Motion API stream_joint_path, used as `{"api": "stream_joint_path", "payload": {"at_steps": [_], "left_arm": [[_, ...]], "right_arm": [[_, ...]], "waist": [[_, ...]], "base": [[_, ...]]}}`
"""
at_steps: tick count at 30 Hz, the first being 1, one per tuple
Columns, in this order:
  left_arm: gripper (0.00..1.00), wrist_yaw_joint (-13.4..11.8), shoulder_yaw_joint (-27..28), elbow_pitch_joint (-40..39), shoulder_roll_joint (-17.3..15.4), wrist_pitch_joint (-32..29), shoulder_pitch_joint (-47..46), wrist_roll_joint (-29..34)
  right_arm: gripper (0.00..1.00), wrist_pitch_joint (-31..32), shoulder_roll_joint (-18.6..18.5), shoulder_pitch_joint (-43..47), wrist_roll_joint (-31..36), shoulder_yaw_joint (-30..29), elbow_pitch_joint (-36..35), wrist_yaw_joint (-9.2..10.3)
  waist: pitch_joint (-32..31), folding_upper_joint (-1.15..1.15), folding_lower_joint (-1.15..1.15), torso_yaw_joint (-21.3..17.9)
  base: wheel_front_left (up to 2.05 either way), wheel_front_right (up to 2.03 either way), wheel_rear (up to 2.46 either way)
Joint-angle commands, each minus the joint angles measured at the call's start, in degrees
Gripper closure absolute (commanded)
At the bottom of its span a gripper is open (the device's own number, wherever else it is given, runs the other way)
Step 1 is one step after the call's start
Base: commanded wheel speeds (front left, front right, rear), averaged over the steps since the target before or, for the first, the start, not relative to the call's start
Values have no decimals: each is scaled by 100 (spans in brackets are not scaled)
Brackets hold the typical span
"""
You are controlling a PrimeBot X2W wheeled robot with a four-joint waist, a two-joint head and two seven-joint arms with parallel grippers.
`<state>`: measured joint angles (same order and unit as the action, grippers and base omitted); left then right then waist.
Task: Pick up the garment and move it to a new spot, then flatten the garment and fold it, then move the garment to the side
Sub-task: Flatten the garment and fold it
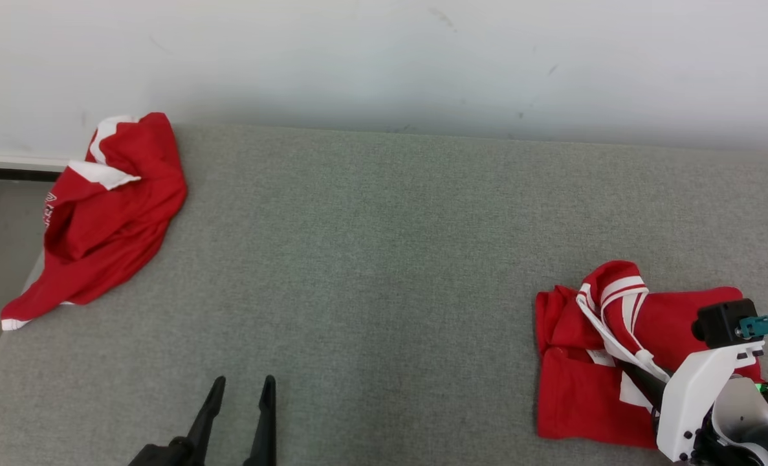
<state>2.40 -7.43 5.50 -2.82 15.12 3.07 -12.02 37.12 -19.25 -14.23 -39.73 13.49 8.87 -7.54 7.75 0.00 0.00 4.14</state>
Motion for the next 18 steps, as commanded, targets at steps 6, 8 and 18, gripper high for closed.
{"api": "stream_joint_path", "payload": {"at_steps": [6,8,18], "left_arm": [[0,16,53,46,-17,1,-38,19],[0,23,59,57,-17,1,-34,16],[0,-5,51,49,-18,1,9,-14]], "right_arm": [[80,-314,224,-180,-58,65,215,10],[64,-402,286,-217,-92,106,284,11],[0,-1029,765,-254,-486,242,76,11]], "waist": [[-1,0,0,-36],[-19,0,0,-48],[-72,0,0,-163]], "base": [[0,0,0],[0,0,0],[0,0,0]]}}
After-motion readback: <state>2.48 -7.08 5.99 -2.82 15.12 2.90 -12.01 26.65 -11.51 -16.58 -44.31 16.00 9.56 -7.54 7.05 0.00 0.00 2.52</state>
